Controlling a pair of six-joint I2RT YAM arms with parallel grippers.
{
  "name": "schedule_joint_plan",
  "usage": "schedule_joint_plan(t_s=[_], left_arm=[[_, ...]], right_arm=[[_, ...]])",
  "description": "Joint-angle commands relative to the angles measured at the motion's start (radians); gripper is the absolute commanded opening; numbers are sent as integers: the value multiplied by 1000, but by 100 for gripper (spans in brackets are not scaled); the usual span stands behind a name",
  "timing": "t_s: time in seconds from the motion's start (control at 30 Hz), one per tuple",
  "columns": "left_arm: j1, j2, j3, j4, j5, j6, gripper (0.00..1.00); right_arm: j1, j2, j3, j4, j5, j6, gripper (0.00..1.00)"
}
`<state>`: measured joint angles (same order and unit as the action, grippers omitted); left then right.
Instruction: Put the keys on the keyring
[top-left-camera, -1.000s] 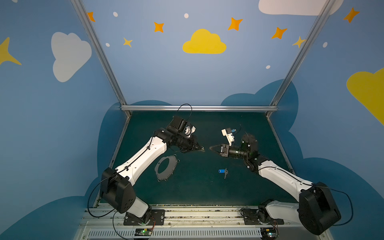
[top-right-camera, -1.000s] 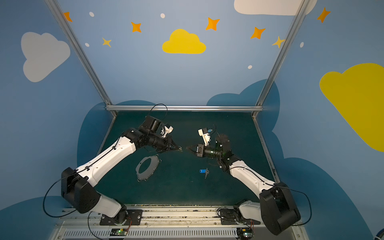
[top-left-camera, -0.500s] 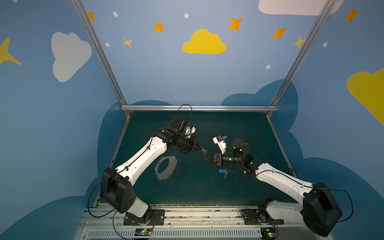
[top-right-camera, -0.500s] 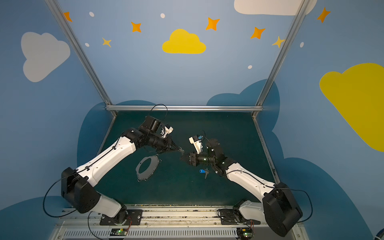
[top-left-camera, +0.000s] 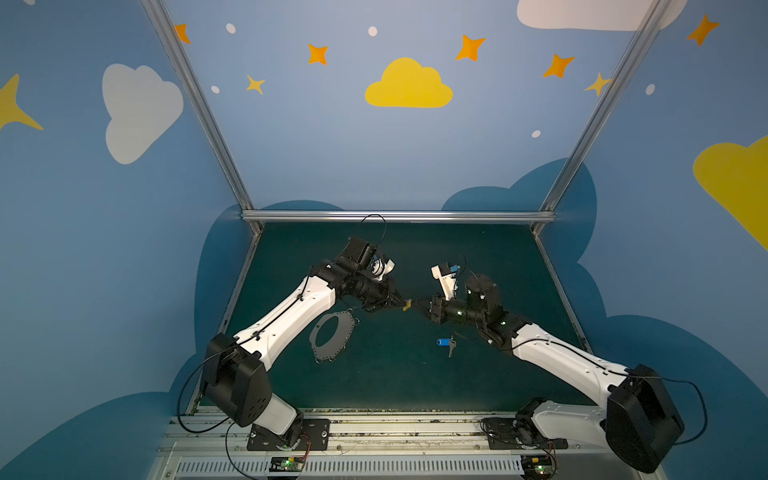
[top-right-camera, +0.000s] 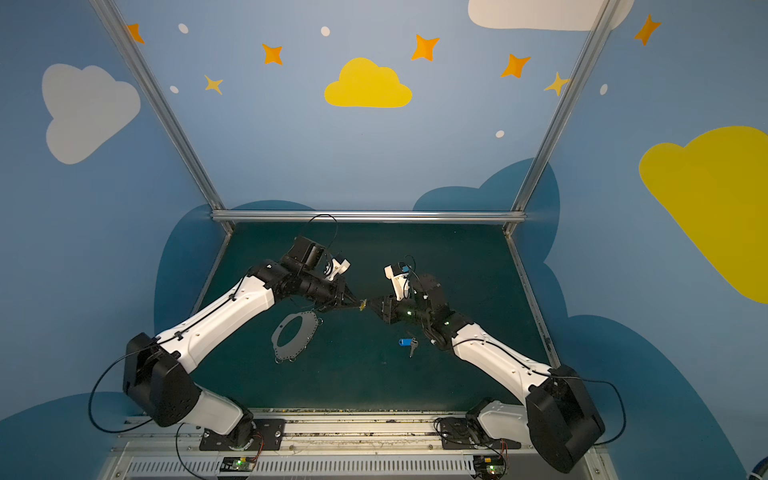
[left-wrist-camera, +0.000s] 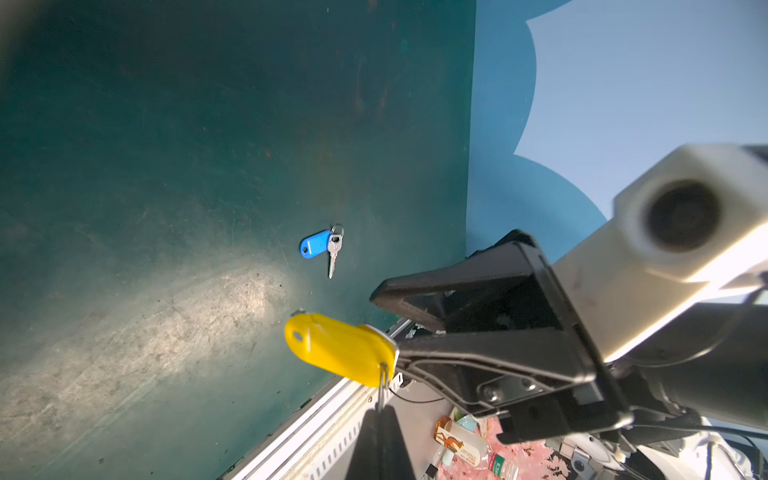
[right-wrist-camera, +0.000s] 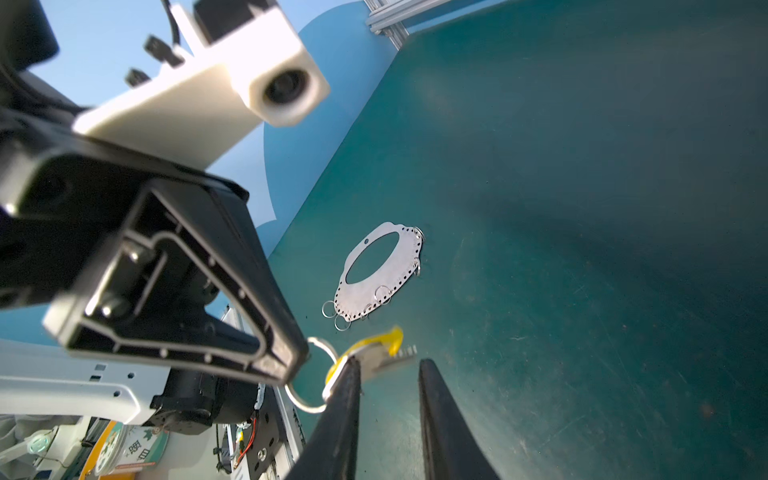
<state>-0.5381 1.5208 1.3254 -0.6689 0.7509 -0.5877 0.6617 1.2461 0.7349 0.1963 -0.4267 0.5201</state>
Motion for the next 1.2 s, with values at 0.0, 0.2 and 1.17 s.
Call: schedule_joint_plan(t_s=[0.0,0.2,1.17], left_arm=[[-3,6,-8,22,22,-4,4],[2,19,3,3,3,0,4],[8,106,46,-39,54,17,4]], right_arm=[[-5,9,17,25,14,16,24],[-20,3,11,-35,-11,37,22],[-95,161,-214,654,-415,504,24]])
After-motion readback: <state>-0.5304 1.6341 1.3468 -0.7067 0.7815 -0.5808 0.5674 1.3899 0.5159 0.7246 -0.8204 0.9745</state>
